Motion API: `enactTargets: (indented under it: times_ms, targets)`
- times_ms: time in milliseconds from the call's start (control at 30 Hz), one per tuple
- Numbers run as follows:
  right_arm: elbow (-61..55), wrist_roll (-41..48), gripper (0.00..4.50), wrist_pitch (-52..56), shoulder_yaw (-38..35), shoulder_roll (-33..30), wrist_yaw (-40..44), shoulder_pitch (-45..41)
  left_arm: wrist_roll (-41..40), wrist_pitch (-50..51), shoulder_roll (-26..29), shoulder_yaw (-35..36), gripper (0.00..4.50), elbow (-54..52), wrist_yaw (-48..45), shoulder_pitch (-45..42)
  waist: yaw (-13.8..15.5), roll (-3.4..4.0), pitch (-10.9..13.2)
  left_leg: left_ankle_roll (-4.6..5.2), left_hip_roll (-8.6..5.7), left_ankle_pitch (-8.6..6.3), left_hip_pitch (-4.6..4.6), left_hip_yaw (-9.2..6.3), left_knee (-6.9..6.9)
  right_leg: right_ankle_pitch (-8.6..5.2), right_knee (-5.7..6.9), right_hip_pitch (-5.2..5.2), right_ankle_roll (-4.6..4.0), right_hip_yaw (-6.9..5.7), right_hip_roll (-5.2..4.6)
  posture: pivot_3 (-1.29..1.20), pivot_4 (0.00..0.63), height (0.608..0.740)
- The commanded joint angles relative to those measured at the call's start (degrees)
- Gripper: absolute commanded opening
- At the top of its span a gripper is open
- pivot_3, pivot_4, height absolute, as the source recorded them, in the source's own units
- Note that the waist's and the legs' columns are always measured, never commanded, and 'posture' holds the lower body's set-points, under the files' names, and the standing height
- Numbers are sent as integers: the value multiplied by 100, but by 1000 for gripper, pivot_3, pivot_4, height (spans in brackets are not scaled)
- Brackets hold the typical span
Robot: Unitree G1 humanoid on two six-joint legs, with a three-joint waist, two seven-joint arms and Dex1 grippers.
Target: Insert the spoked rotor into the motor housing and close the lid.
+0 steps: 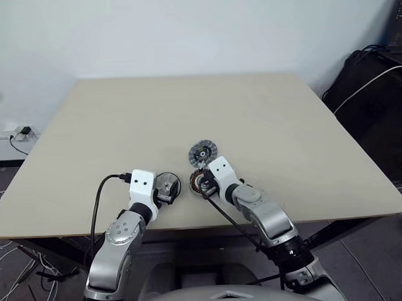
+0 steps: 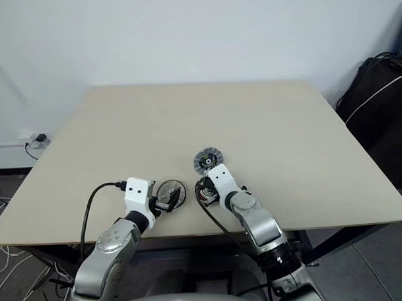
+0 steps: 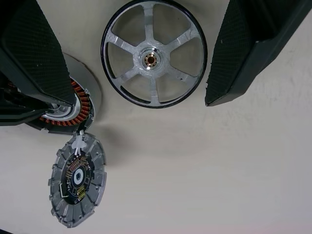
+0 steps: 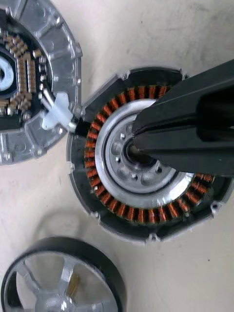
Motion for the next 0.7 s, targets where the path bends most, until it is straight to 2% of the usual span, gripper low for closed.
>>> enactTargets:
  times_ms: [33, 700]
  targets:
    - [-129, 78, 37, -185, 10, 33, 99, -10, 15, -104, -26, -1, 4500, -60, -8, -59, 2, 0, 0, 0, 0, 0, 0, 0, 0, 0, 0, 0, 0, 0, 0, 0, 0, 740]
    - [199, 57, 37, -606, -176, 197, -190, -113, 3, -85, -13, -37, 4500, -76, -32, -48, 4, 0, 0, 0, 0, 0, -1, 0, 0, 0, 0, -1, 0, 0, -3, 0, 0, 740]
